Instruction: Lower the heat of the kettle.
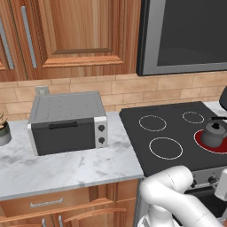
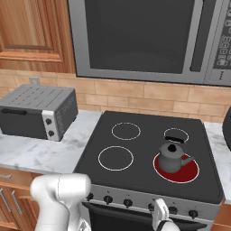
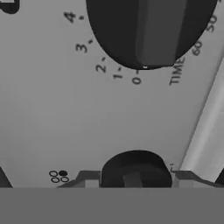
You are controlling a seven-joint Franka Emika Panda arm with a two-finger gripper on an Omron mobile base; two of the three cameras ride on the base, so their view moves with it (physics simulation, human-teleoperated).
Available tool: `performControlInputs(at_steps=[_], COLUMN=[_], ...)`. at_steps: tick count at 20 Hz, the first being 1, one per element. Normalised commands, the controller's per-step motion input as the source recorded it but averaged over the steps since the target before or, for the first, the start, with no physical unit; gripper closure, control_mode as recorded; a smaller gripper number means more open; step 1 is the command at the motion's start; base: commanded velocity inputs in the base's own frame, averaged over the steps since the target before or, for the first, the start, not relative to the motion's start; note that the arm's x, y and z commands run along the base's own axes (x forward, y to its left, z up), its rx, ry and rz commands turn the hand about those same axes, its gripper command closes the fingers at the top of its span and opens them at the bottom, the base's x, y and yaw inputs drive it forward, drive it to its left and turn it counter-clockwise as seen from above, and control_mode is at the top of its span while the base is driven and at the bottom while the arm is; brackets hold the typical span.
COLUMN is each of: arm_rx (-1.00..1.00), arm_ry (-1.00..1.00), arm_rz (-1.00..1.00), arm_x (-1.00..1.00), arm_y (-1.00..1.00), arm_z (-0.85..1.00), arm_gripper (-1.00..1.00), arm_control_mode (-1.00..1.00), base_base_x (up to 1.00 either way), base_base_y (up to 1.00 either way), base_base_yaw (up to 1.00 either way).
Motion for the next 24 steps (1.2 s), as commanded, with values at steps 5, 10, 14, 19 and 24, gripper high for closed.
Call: performControlInputs(at_steps=[5, 10, 14, 19, 24], arm_rx=[0.34, 0.35, 0.33, 0.30, 0.28], arm_ry=[0.00, 0.00, 0.00, 0.00, 0.00], arm_rz=[-0.17, -0.17, -0.17, -0.17, -0.17], arm_x=[0.00, 0.00, 0.00, 0.00, 0.00], arm_y=[0.00, 0.00, 0.00, 0.00, 0.00], arm_z=[0.00, 0.00, 0.02, 0.08, 0.13], arm_gripper=[1.00, 1.00, 1.00, 1.00, 1.00], arm_control_mode=[-1.00, -1.00, -1.00, -1.00, -1.00], base_base_x=[0.00, 0.00, 0.00, 0.00, 0.00], base_base_y=[0.00, 0.00, 0.00, 0.00, 0.00], base_base_yaw=[0.00, 0.00, 0.00, 0.00, 0.00])
